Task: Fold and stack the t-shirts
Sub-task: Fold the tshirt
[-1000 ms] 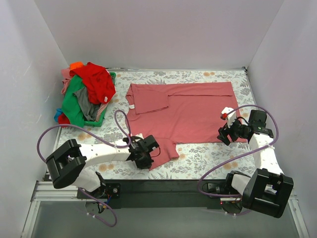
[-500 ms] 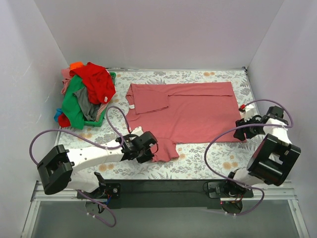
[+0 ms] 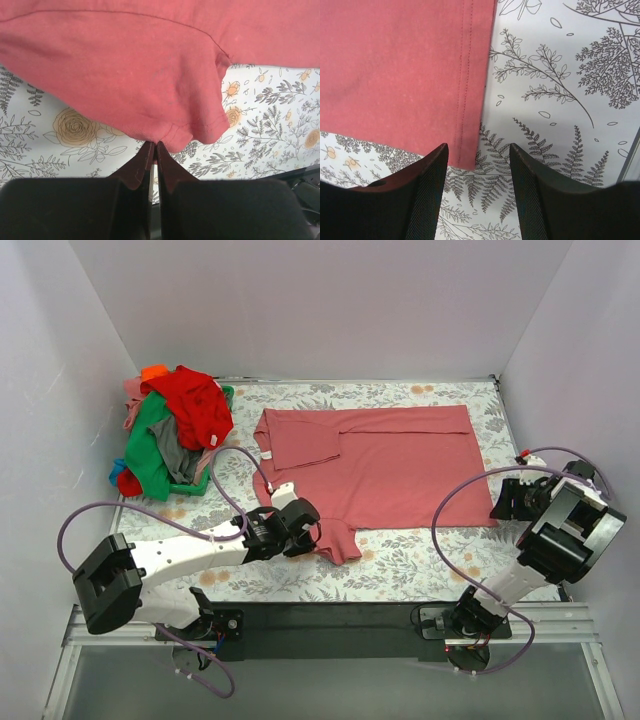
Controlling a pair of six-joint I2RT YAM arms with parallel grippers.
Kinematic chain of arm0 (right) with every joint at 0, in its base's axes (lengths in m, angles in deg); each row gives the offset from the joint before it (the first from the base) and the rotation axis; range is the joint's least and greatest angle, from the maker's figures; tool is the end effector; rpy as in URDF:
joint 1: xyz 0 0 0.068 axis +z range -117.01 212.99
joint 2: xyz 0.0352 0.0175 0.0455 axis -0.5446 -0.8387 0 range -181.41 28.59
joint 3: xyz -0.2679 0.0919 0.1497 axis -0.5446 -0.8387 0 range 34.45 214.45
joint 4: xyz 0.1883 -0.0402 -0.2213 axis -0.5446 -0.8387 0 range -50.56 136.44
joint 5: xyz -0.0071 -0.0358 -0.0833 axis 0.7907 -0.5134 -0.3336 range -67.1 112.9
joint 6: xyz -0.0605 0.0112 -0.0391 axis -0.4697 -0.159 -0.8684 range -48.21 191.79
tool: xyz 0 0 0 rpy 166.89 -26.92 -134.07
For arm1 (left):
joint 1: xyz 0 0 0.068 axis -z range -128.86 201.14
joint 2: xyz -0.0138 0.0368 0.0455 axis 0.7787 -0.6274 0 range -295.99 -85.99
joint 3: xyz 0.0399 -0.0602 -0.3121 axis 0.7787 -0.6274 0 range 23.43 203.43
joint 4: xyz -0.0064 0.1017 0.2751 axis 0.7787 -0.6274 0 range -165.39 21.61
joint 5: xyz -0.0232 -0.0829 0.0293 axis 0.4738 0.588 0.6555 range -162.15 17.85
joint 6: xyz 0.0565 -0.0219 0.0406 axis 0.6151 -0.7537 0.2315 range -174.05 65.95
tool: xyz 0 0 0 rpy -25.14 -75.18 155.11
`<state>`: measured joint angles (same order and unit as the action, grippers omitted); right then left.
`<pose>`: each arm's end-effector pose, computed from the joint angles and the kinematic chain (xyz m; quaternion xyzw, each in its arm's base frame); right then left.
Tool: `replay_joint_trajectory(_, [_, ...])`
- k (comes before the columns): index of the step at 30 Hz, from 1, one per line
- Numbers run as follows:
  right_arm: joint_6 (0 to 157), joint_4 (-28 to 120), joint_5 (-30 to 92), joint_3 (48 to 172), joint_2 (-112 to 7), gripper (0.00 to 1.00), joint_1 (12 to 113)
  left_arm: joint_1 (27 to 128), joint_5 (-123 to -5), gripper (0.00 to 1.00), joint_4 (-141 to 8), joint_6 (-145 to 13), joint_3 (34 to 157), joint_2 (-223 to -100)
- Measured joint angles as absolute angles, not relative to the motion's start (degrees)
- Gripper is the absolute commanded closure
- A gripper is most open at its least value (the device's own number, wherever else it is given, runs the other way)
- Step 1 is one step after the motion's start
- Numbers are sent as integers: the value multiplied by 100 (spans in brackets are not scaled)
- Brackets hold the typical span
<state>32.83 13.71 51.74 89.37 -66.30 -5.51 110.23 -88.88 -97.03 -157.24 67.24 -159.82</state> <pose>0.2816 -0.1867 0.1708 -0.0412 0.9573 0.1009 0.2676 0.1551 -0.2253 0.2137 -0.3941 0.8681 -0.2425 0.1796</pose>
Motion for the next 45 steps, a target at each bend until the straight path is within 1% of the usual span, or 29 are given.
replay_joint_trajectory(5, [3568, 1481, 5172, 9088, -6855, 41, -538, 11012, -8936, 100, -9522, -15543, 6722, -16054])
replay_joint_trajectory(16, [3657, 1767, 4783, 8955, -6737, 43, -199, 10927, -8969, 100, -9360, -15427, 6704, -16045])
replay_joint_trajectory(24, [3441, 2036, 4601, 8572, -6431, 50, -72, 10861, -9010, 100, -9363, -15414, 6698, -16025])
replay_joint_trajectory(28, [3364, 2058, 4533, 8428, -6302, 56, 64, 10855, -9030, 100, -9365, -15416, 6698, -16021])
replay_joint_trajectory(30, [3345, 2055, 4529, 8415, -6291, 61, 112, 10842, -9039, 100, -9365, -15416, 6698, -16019])
replay_joint_trajectory(34, [3331, 2044, 4531, 8412, -6291, 74, 164, 10824, -9080, 100, -9393, -15421, 6698, -16001])
replay_joint_trajectory(36, [3338, 2007, 4536, 8412, -6291, 79, 173, 10824, -9109, 100, -9413, -15425, 6698, -15990])
replay_joint_trajectory(40, [3373, 1907, 4579, 8415, -6296, 96, 190, 10804, -9128, 100, -9450, -15440, 6698, -15962])
replay_joint_trajectory(41, [3384, 1883, 4599, 8415, -6296, 99, 190, 10798, -9128, 100, -9470, -15445, 6698, -15958])
replay_joint_trajectory(45, [3395, 1732, 4748, 8415, -6296, 99, 190, 10787, -9133, 100, -9535, -15486, 6698, -15931])
